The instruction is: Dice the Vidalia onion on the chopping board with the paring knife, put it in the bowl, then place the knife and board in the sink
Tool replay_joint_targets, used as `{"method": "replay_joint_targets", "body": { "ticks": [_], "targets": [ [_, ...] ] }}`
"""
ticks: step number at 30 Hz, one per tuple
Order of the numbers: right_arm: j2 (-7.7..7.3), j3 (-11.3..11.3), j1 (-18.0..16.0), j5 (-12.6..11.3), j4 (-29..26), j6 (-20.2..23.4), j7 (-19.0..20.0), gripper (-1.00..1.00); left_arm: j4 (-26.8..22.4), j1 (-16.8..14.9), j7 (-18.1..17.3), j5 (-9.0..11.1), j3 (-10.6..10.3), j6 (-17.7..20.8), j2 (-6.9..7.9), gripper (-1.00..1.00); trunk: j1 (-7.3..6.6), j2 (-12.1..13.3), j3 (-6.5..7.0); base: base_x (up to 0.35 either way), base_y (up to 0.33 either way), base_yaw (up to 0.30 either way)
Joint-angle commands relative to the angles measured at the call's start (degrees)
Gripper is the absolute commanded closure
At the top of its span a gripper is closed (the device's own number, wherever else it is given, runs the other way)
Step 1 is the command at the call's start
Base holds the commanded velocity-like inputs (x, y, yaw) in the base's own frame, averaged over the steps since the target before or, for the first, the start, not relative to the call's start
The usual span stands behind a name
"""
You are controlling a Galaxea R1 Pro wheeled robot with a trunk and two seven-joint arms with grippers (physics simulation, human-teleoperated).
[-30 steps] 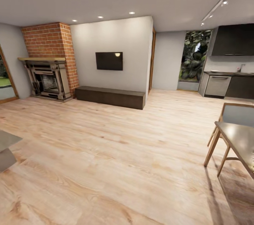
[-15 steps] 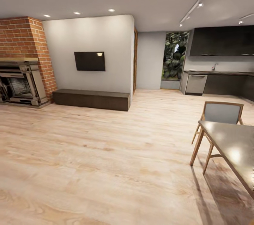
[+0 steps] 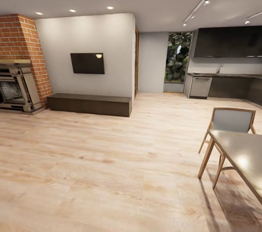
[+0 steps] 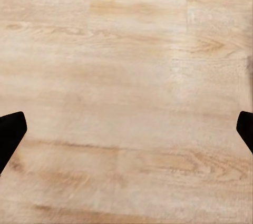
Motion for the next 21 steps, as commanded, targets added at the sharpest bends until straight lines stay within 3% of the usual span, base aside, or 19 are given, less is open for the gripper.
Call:
{"method": "replay_joint_targets", "body": {
  "ticks": [1,7,15,21],
  "targets": [
    [0.05,-0.17,-0.03,-0.05,0.03,-0.19,0.03,-1.0,-0.05,0.01,-0.04,0.04,-0.01,-0.1,0.01,-1.0,0.04,-0.02,-0.05,0.345,0.0,-0.001],
    [0.05,-0.17,-0.03,-0.07,0.03,-0.19,0.11,-1.0,-0.02,0.01,-0.03,0.03,-0.06,-0.1,0.01,-1.0,0.04,-0.02,-0.05,0.346,0.0,-0.027],
    [0.05,-0.17,-0.03,-0.04,0.03,-0.19,0.2,-1.0,-0.04,0.01,-0.02,0.04,-0.05,-0.1,0.01,-1.0,0.04,-0.02,-0.05,0.346,0.0,-0.194],
    [0.05,-0.17,-0.03,-0.01,0.03,-0.19,0.13,-1.0,-0.05,0.01,-0.02,0.03,-0.06,-0.1,0.01,-1.0,0.04,-0.02,-0.05,0.346,0.0,-0.055]
  ]
}}
